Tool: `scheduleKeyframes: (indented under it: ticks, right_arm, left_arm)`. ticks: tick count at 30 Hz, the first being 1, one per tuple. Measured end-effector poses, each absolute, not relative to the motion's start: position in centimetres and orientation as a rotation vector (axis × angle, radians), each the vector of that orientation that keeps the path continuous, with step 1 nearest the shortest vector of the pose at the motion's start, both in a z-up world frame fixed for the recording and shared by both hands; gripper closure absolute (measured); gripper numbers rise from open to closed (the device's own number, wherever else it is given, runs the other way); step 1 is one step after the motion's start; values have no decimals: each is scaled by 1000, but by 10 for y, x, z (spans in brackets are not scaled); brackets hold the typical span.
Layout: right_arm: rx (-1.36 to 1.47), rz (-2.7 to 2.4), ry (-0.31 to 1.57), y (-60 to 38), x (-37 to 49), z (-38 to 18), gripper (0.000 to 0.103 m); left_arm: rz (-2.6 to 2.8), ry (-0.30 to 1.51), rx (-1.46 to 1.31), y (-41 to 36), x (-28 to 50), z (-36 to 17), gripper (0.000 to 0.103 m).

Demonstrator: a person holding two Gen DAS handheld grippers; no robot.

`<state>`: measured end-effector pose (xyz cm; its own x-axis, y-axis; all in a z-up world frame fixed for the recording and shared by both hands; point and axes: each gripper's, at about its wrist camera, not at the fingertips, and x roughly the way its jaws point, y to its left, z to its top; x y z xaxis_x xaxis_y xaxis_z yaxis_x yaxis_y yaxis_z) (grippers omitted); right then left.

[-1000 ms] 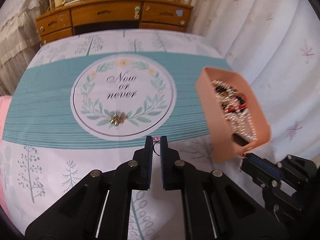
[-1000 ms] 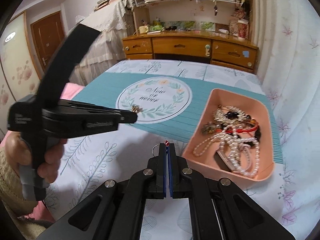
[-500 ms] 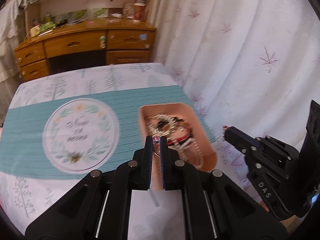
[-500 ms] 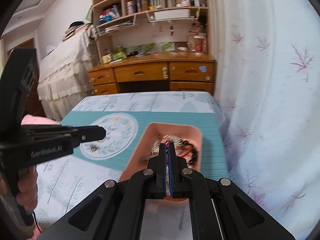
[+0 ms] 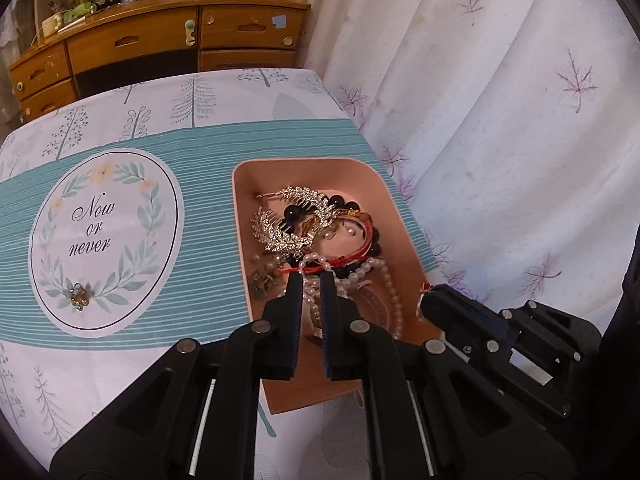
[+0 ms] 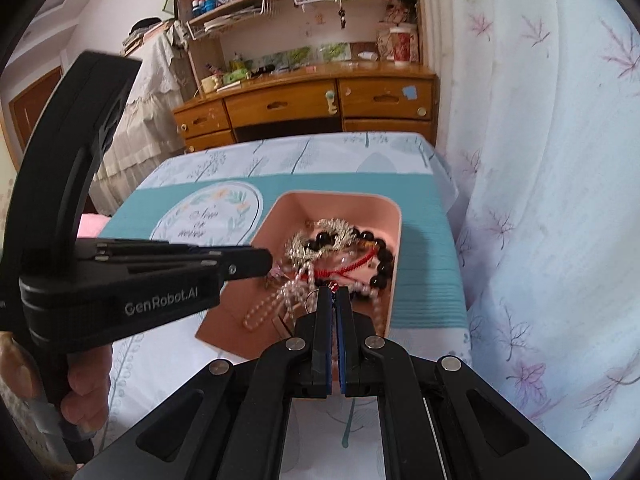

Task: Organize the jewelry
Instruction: 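Carry pink ring with left tool while right tool carries red ring into tray, open both, then move the right tool from the tray toward the flower brooch on the mat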

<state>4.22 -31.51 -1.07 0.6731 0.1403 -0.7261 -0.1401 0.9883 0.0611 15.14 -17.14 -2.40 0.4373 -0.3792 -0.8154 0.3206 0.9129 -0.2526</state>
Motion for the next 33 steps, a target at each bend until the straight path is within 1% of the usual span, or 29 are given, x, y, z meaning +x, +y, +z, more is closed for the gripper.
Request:
scheduleKeyframes:
  ticks: [2,3,4,5,6,7,14,16,18,33]
  right_arm:
    - [4,161,831,-314,43,-16,101]
    - [10,167,841,-314,43,-18,101]
    - [14,170,846,-312,44,-20,101]
    - [21,173,852,-313,44,-23,100]
    - [21,171,854,-312,44,-23,100]
    - [21,170,853,-312,44,-23,100]
    - [23,170,854,-308,41,-23,98]
    - [34,174,854,-307,38,-21,93]
    - [33,169,848,-304,36,-20,83]
    - [14,146,807,-284,11,-5,82]
  left_arm:
    - [-425,1030,-52,-172,151,-26,94]
    - [-421,1034,-49,-172,150,-27,86]
    - [-415,1039,-51,-170,150,-28,72]
    - [-413,1038,-58,-169,150,-28,65]
    - [-408,1033,-65,-167,148,-28,53]
    - [-401,1026,-68,-164,146,-27,50]
    - [-369,998,-75,-149,135,-21,50]
    - [-358,988,-78,-144,130,-18,50]
    - [-349,978,-77,-138,125,-16,50]
    - [-273,934,-86,-96,88,-8,49]
